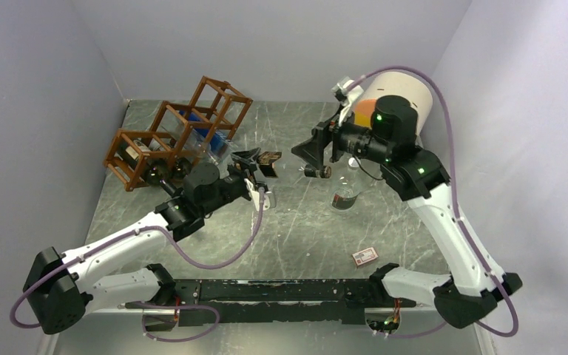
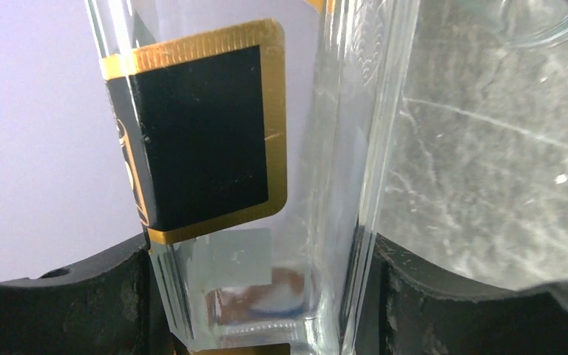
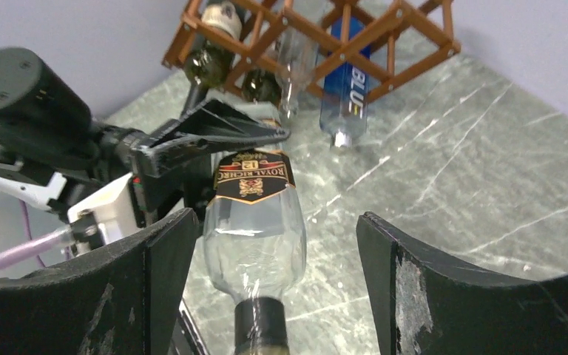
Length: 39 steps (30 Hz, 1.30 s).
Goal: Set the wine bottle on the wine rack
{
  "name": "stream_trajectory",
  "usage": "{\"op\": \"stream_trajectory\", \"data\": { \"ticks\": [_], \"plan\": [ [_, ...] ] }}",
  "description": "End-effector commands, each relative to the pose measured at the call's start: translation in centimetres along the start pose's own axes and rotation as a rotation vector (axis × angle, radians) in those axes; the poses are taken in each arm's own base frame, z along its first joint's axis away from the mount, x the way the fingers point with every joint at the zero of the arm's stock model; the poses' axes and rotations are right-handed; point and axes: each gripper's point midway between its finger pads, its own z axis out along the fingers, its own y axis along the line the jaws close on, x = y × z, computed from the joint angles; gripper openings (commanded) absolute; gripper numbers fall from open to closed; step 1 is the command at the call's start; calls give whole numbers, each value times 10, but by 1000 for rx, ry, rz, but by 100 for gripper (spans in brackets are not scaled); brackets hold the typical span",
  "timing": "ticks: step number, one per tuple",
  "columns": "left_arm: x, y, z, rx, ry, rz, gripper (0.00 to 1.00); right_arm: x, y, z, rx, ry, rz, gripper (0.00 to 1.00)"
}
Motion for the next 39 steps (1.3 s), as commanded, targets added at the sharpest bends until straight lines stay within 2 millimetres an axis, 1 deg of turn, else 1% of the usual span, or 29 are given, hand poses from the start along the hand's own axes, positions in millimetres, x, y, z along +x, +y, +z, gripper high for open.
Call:
{"op": "stream_trajectory", "data": {
  "ticks": [1,6,7,9,12,15,17,23,30,33,35,36,37,39],
  "plan": [
    [-39,71,-1,-223,-91,263,7,25,-6,17,-33,90,-11,82],
    [-23,64,11,-220,-31,379,7,46,-7,33,-52,108,12,83],
    [-21,64,12,-224,-22,398,7,55,-7,35,-62,120,12,83],
    [-18,63,13,-225,-8,419,7,64,-5,37,-78,115,-14,83],
    [-16,59,11,-224,-10,440,7,83,-13,38,-47,131,-30,84],
    [-17,53,5,-235,-37,434,7,105,-20,43,-29,189,-13,85],
    [-16,50,2,-245,-42,434,7,117,-22,47,-32,221,2,85],
    [-6,44,6,-238,-18,453,7,135,-10,55,-128,273,20,85],
    [-8,42,6,-227,-29,442,7,146,-3,64,-174,289,31,85],
    [-8,41,7,-222,-27,437,7,154,1,67,-203,314,41,85],
    [-8,41,7,-220,-29,434,7,158,0,69,-197,318,42,82],
    [-8,41,7,-216,-30,431,7,158,-1,70,-191,318,43,79],
    [-8,41,8,-214,-30,427,7,159,-1,71,-186,316,43,74],
    [-8,40,8,-208,-29,417,7,158,-1,71,-184,310,43,60]
  ]
}}
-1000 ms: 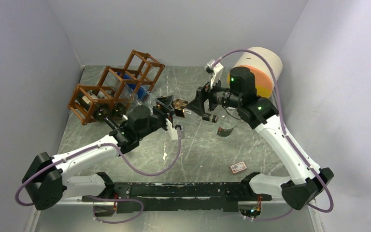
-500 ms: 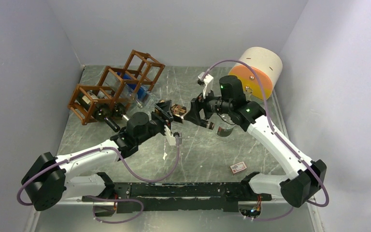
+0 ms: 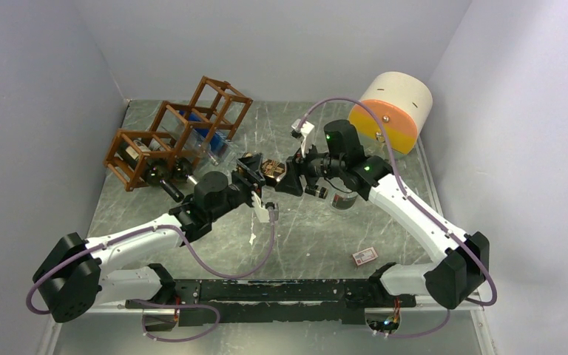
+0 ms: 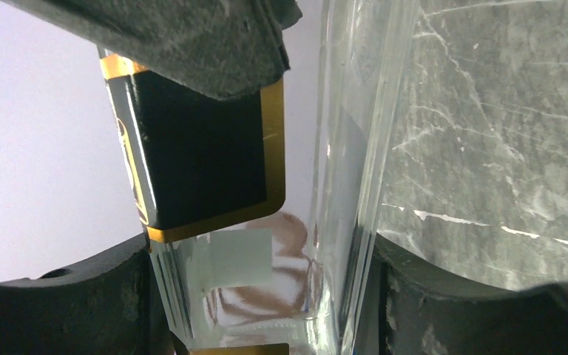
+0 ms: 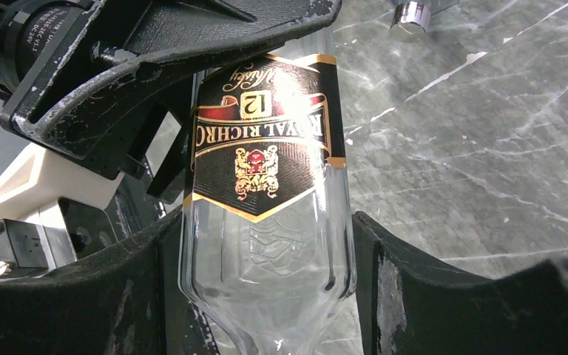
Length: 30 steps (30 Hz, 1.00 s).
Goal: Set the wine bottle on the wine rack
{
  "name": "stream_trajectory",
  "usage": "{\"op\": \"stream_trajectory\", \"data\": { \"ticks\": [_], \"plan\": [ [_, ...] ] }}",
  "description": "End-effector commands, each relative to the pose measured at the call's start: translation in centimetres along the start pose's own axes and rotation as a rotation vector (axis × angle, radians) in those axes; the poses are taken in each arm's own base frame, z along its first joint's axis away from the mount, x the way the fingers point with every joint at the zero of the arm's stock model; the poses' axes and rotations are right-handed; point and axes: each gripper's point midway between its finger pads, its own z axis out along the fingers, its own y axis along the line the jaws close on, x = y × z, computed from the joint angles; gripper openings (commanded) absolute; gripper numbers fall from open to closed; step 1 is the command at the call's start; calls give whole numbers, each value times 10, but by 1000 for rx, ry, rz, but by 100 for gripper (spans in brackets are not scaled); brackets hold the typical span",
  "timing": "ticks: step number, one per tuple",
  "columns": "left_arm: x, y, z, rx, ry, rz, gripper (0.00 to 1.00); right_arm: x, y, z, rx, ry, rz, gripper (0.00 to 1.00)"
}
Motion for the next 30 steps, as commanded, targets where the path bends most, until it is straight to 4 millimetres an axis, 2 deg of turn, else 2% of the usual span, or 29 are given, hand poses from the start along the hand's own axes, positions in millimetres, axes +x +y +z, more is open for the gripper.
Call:
{"op": "stream_trajectory", "data": {
  "ticks": [1,3,5,6,8,11,16,21,23,25,27,28,29,30],
  "plan": [
    [-16,71,-8,-226,-54,-10,7,-5,3,2,-8,-27,-16,53],
    [-16,73,-9,-227,-54,-28,7,-5,0,1,13,-28,-15,43],
    [-18,75,-9,-226,-66,-60,7,-4,-2,-1,34,-31,-14,39],
    [-19,76,-8,-218,-68,-74,7,-5,-2,-2,37,-35,-14,41],
    [-18,76,-7,-206,-61,-92,7,-5,-1,-3,35,-34,-17,60],
    [-17,75,-6,-201,-53,-91,7,-2,0,-5,35,-34,-17,71],
    [-14,74,-4,-180,-39,-116,7,9,2,-2,16,5,-3,73],
    [-14,75,-1,-146,-48,-186,7,10,-4,0,44,10,2,69],
    [-13,74,0,-145,-46,-190,8,7,-4,-1,46,-5,-1,63],
    [-12,74,0,-142,-46,-197,9,2,-3,-3,48,-24,-2,45],
    [-12,73,0,-133,-44,-211,13,-4,-1,-4,48,-40,-8,23],
    [-12,72,0,-127,-43,-219,17,-7,-2,-5,54,-50,-7,13],
    [-12,73,0,-124,-43,-229,27,-10,-2,-6,63,-59,-6,2],
    [-13,71,0,-117,-43,-242,41,-14,-3,-9,77,-71,-7,0]
  ]
}}
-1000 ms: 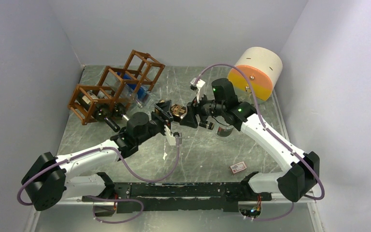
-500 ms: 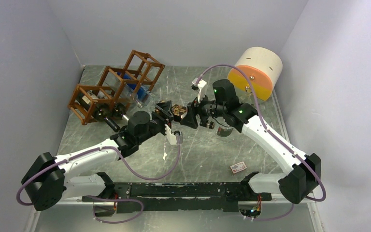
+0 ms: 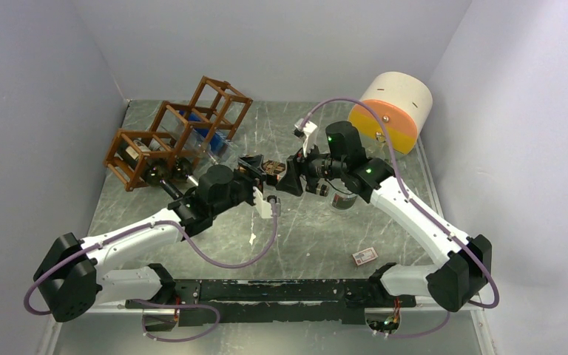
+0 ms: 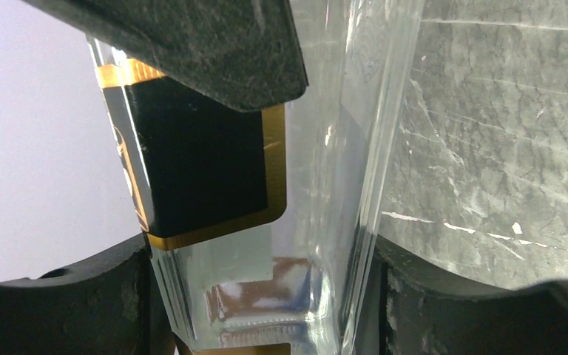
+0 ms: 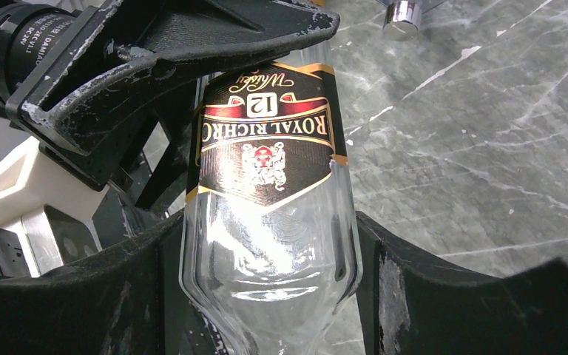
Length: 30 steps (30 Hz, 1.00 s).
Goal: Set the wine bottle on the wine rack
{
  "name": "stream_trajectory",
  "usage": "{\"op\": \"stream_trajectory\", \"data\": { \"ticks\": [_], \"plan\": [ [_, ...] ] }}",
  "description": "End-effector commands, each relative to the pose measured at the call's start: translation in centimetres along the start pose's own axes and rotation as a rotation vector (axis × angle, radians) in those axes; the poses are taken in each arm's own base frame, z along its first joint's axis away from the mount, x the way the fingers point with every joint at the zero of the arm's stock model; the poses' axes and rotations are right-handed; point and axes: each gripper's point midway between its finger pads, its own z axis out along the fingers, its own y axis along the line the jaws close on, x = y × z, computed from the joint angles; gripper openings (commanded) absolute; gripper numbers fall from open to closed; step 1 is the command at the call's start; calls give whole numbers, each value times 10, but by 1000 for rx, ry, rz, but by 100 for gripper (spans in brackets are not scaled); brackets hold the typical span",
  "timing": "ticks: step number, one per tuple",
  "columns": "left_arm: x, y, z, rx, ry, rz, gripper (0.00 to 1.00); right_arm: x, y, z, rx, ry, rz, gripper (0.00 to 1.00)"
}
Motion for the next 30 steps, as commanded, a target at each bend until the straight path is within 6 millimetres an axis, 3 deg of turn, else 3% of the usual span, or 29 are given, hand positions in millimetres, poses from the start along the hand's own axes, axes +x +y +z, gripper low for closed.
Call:
{"op": "stream_trajectory", "data": {
  "ticks": [1,2,4,5,9,13,17,21,25,28,30],
  "plan": [
    [-27,77,-10,-206,-93,-94,53,-19,-4,-9,62,-68,-32,0],
    [-28,74,-10,-192,-95,-101,61,-23,-6,-11,83,-84,-27,0],
    [-26,69,-10,-168,-83,-116,90,-35,-9,-17,125,-127,-14,0],
    [-23,66,-9,-154,-68,-133,94,-41,-10,-21,145,-152,-10,0],
    [-18,54,-12,-106,-39,-191,99,-62,-13,-34,202,-245,-4,0],
    [-24,59,-27,-143,-74,-298,99,-76,-24,-42,280,-301,11,0],
    [-25,90,-44,-241,-61,-500,97,-83,-39,-41,351,-333,35,0],
    [-14,148,-72,-465,-17,-735,97,-87,-49,-28,366,-352,55,0],
    [-3,191,-103,-652,3,-974,96,-91,-58,-5,347,-358,76,0],
    [4,208,-118,-717,70,-1151,97,-96,-65,12,330,-366,88,0],
    [-3,208,-114,-659,92,-1225,98,-103,-69,23,325,-381,94,0]
  ]
}}
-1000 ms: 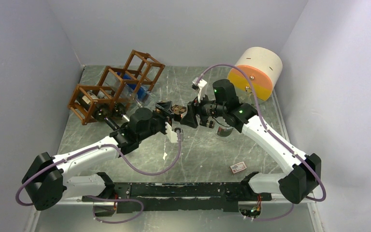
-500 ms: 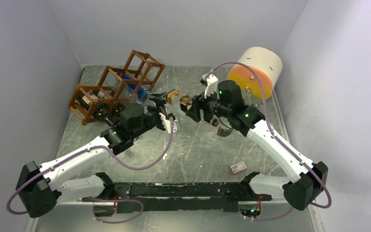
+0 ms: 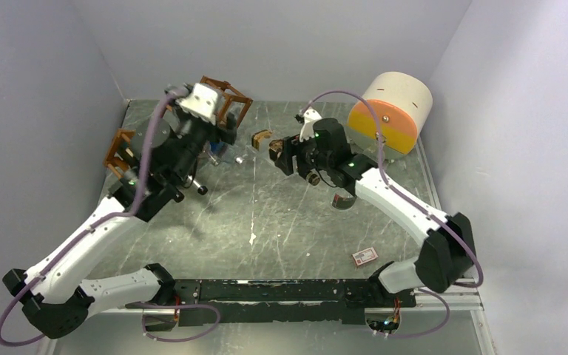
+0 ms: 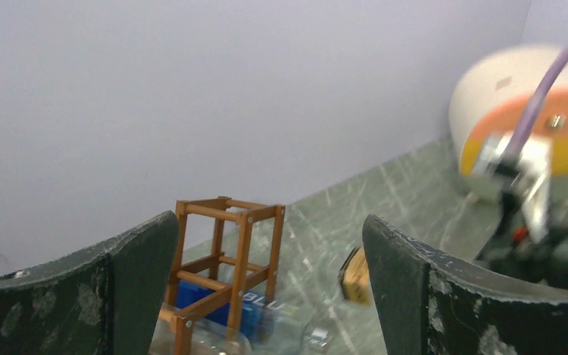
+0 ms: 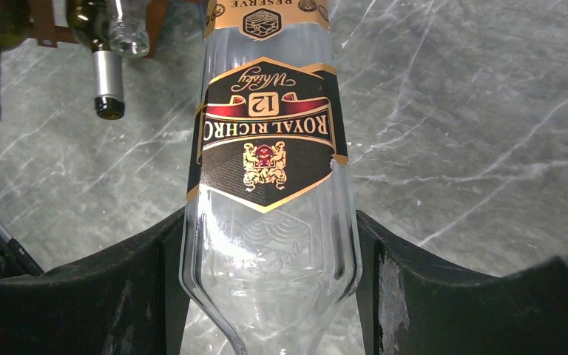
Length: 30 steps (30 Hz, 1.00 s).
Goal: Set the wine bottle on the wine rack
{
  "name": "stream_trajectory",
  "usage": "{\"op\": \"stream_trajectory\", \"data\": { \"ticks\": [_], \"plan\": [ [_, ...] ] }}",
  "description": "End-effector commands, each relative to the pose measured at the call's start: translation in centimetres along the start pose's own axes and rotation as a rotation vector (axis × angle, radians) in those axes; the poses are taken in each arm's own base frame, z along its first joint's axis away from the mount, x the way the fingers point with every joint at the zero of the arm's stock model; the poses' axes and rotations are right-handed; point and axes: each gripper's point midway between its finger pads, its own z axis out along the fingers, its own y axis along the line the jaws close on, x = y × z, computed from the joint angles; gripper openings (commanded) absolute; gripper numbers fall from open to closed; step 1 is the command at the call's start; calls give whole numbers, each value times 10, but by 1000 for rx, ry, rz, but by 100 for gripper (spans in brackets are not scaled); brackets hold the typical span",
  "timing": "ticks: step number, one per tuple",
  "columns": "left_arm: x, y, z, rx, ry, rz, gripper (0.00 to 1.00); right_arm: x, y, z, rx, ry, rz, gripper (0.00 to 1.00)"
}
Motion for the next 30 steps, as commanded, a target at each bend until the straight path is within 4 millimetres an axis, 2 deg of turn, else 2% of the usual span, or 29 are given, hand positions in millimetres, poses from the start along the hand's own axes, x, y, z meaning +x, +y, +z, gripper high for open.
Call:
{"op": "stream_trajectory", "data": {
  "ticks": [1,6,11,18,26,30],
  "plan": [
    [-4,9,-6,-74,148,-267,97,-86,19,12,-64,-283,5,0],
    [-17,-12,-12,57,153,-341,98,-100,21,37,-67,-328,30,0],
    [-19,-25,-13,119,190,-387,100,-109,22,64,-77,-345,54,0],
    [-14,-19,-15,76,243,-401,100,-118,22,93,-92,-360,36,0],
    [-5,-14,-11,25,280,-398,100,-118,28,109,-136,-370,16,0],
    [0,-17,-9,28,304,-392,100,-116,33,122,-184,-368,4,0]
  ]
}}
